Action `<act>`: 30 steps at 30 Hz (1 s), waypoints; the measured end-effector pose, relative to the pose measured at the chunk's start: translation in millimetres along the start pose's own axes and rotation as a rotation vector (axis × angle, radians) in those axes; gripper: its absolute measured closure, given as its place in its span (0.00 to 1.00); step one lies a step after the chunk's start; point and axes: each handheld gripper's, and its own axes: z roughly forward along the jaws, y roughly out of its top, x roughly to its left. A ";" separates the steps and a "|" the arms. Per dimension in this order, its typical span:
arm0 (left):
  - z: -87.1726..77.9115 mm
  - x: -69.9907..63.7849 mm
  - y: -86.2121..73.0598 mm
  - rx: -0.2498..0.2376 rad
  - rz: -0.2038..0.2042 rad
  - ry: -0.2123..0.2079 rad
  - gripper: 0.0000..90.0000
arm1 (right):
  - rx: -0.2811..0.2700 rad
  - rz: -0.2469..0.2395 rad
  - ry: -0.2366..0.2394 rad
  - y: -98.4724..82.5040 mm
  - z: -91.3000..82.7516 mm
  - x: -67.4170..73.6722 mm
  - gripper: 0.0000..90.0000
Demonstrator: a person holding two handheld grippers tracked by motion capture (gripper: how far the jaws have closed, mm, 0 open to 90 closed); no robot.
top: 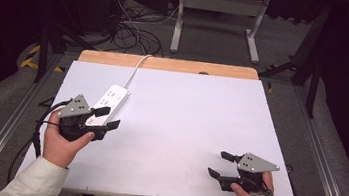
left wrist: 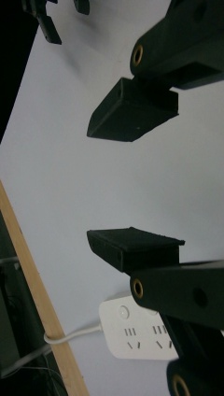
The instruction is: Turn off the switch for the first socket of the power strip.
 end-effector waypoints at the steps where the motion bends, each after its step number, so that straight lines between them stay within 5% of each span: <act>1: 0.0 0.0 0.0 0.000 0.000 0.000 0.53 | -0.001 0.002 0.001 0.0 0.0 0.1 0.32; 8: 12.9 27.1 12.5 0.007 -0.031 0.028 1.00 | 0.004 -0.002 -0.001 0.2 0.7 0.4 0.32; 19: 35.5 58.0 31.4 0.020 -0.060 0.049 1.00 | -0.002 0.026 -0.016 0.0 0.1 -3.8 0.31; 23: 45.6 66.6 42.3 0.042 -0.023 0.066 1.00 | 0.006 0.031 -0.028 -1.6 -1.5 -3.5 0.31; 30: 61.0 80.1 50.1 0.046 -0.020 0.077 1.00 | 0.001 0.047 -0.048 -2.0 -5.0 -3.0 0.30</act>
